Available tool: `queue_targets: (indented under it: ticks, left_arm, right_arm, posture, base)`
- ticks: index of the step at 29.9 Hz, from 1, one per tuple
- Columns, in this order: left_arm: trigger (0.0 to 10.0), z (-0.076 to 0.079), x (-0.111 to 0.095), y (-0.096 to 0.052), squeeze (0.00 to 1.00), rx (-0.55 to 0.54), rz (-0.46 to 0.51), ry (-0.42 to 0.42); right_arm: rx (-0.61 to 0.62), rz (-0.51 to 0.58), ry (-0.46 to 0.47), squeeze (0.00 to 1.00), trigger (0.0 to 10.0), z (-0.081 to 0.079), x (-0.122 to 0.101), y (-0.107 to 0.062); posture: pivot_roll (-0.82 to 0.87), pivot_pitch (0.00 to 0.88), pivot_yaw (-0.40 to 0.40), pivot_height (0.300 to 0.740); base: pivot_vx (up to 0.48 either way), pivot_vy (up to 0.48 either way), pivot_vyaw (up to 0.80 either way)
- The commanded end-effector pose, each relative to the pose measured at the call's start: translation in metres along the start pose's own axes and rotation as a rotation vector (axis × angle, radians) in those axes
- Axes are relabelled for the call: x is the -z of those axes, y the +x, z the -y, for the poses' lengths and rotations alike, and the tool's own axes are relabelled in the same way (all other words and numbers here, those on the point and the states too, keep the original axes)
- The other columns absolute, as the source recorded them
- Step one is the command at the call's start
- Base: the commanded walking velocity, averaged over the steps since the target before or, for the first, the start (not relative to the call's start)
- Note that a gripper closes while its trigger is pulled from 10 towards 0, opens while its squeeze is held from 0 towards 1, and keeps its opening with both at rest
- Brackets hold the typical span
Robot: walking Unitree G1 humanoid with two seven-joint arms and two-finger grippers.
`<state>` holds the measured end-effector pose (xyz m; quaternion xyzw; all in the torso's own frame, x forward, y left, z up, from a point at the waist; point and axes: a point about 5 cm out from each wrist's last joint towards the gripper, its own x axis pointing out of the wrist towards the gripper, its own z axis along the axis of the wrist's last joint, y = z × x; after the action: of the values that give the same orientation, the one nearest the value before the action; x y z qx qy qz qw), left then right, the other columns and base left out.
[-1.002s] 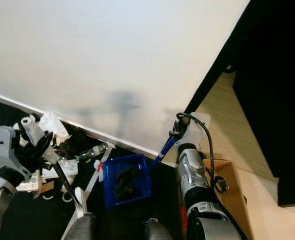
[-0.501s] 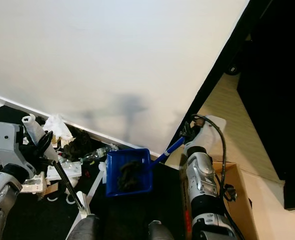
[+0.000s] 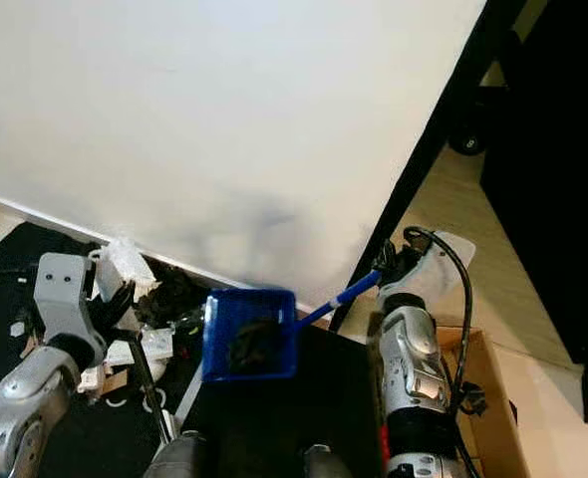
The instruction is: Sweep floor
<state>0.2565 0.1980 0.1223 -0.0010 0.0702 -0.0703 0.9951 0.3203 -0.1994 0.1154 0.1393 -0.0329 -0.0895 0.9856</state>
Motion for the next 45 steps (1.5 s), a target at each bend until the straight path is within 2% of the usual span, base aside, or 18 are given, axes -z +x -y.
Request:
queue_targets:
  ticks: [1, 8, 13, 18, 21, 33, 35, 37, 38, 41, 45]
  left_arm:
    - [10.0, -0.002, -0.003, 0.002, 0.0, -0.028, 0.059, -0.029]
    - [10.0, 0.001, -0.006, 0.005, 0.0, -0.038, 0.05, -0.034]
    - [10.0, 0.002, -0.009, 0.012, 0.0, -0.075, 0.068, -0.03]
    - [10.0, 0.011, -0.013, 0.019, 0.0, -0.047, 0.111, -0.01]
    - [10.0, 0.016, -0.016, 0.022, 0.0, -0.042, 0.122, -0.038]
    - [10.0, 0.021, -0.013, 0.023, 0.0, -0.031, 0.125, -0.025]
    - [10.0, 0.017, -0.013, 0.021, 0.0, -0.051, 0.128, -0.016]
    - [10.0, 0.0, -0.014, 0.017, 0.0, -0.138, 0.136, -0.009]
    - [10.0, 0.0, -0.014, 0.017, 0.0, -0.138, 0.136, -0.009]
    - [10.0, -0.02, -0.013, 0.007, 0.0, -0.195, 0.141, -0.017]
    - [10.0, -0.021, -0.017, 0.004, 0.0, -0.161, 0.152, 0.008]
  right_arm:
    - [-0.018, 0.008, -0.026, 0.0, 10.0, -0.003, -0.002, -0.002]
    - [-0.028, -0.005, -0.092, 0.0, 10.0, -0.01, -0.005, 0.003]
    - [-0.032, -0.018, -0.102, 0.0, 10.0, -0.013, -0.003, 0.006]
    - [-0.032, -0.039, -0.107, 0.0, 10.0, -0.011, -0.001, 0.008]
    - [-0.035, -0.036, -0.115, 0.0, 10.0, -0.01, -0.003, 0.01]
    - [-0.047, -0.038, -0.122, 0.0, 10.0, -0.014, -0.001, 0.012]
    - [-0.052, -0.036, -0.119, 0.0, 10.0, -0.015, -0.002, 0.012]
    - [-0.056, -0.035, -0.114, 0.0, 10.0, -0.016, -0.002, 0.013]
    - [-0.056, -0.035, -0.114, 0.0, 10.0, -0.016, -0.002, 0.013]
    - [-0.054, -0.035, -0.106, 0.0, 10.0, -0.014, -0.002, 0.014]
    - [-0.038, -0.042, -0.092, 0.0, 10.0, -0.012, -0.001, 0.015]
  posture:
    - [0.19, 0.149, 0.007, 0.74]
    - [0.19, 0.146, -0.013, 0.74]
    - [0.19, 0.149, -0.024, 0.74]
    - [0.18, 0.15, -0.038, 0.74]
    - [0.18, 0.149, -0.044, 0.74]
    - [0.19, 0.141, -0.046, 0.74]
    - [0.2, 0.138, -0.047, 0.74]
    - [0.2, 0.138, -0.045, 0.74]
    - [0.2, 0.138, -0.045, 0.74]
    - [0.21, 0.139, -0.047, 0.74]
    - [0.22, 0.138, -0.049, 0.74]
  base:
    - [0.0, 0.0, 0.0]
    - [0.0, 0.0, 0.0]
    - [0.0, 0.0, 0.0]
    - [0.0, 0.0, 0.0]
    - [0.0, 0.0, 0.0]
    - [0.0, 0.0, 0.0]
    - [0.0, 0.0, 0.0]
    - [0.0, 0.0, 0.0]
    - [0.0, 0.0, 0.0]
    - [0.0, 0.0, 0.0]
    - [0.0, 0.0, 0.0]
